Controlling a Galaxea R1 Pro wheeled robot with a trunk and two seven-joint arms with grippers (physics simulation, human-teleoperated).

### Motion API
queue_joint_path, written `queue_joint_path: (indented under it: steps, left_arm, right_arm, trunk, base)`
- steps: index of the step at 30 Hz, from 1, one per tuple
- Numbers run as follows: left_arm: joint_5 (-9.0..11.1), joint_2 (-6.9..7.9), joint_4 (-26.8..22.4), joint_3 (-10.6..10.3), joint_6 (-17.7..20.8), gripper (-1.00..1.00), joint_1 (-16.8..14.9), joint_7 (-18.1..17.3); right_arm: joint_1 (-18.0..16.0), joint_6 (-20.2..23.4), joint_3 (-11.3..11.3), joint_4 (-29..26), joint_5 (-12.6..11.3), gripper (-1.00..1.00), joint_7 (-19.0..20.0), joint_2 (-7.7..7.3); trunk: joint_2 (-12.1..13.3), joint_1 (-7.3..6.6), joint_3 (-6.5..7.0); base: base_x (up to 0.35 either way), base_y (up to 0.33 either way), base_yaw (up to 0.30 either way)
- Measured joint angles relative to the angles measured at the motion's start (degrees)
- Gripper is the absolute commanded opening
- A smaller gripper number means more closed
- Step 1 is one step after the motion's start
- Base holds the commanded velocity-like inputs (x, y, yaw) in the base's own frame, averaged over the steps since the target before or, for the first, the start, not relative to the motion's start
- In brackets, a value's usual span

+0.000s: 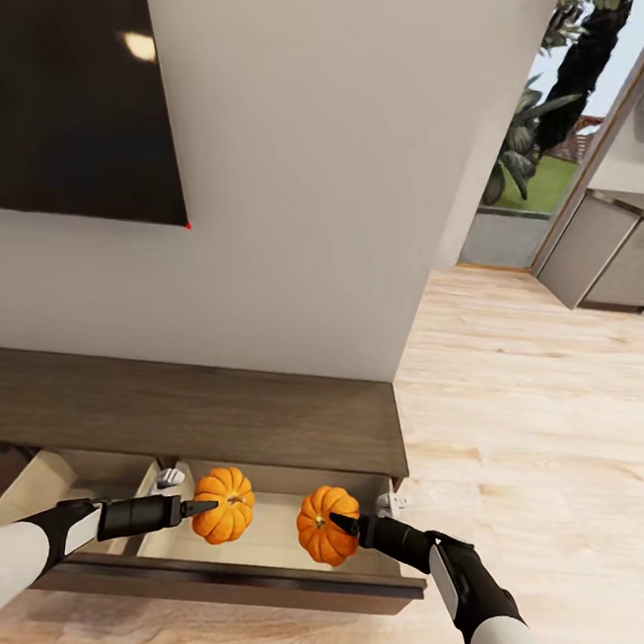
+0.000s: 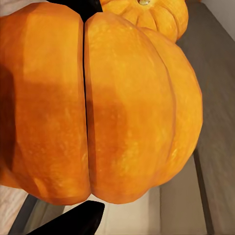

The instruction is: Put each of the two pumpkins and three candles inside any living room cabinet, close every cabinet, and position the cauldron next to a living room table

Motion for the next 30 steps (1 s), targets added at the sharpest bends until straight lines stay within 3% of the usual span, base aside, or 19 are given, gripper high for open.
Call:
queue_joint_path:
  steps: [30]
  left_arm:
    - [0.07,0.18,0.16,0.01,0.00,-1.00,0.00,0.00]
  right_arm:
    - [0.00,-0.08,0.02,-0.87,0.27,-1.00,0.09,0.06]
  trunk:
    - [-12.03,6.59,-5.39]
  base:
    - [0.000,0.000,0.000]
